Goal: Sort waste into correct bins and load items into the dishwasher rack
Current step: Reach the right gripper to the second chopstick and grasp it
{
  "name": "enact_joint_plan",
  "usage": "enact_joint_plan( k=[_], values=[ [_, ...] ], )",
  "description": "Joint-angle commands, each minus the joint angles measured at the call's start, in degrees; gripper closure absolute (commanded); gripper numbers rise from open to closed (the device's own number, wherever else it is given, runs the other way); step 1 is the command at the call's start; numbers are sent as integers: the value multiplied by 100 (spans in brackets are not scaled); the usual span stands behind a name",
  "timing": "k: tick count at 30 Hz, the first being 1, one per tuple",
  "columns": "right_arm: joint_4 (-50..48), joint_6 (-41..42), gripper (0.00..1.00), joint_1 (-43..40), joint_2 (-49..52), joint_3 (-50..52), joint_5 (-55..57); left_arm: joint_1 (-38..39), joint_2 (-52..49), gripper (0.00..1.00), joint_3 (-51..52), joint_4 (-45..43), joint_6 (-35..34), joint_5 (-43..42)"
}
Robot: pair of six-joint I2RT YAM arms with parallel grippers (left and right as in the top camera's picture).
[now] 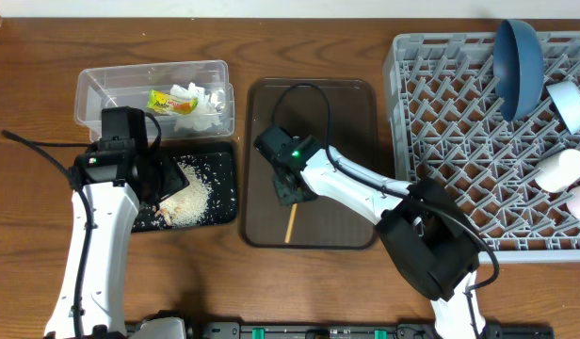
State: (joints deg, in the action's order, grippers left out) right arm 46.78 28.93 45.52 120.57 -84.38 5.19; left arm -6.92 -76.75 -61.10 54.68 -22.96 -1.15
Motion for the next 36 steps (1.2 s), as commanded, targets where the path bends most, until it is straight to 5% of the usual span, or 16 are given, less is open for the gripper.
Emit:
enact_joint_plan(
  k=[1,5,18,29,36],
  values=[
    [262,278,65,-101,149,-22,726,-17,76,30,63,13,-74,33],
    [496,278,73,-321,149,-22,789,-17,76,30,63,13,-74,31],
    [568,275,75,-953,149,-22,28,-17,76,30,63,13,-74,33],
    [815,581,70,-732,149,-20,-761,-17,76,30,63,11,-74,31],
    [789,750,77,-568,149,-20,-667,-17,76,30,63,13,-74,33]
  ],
)
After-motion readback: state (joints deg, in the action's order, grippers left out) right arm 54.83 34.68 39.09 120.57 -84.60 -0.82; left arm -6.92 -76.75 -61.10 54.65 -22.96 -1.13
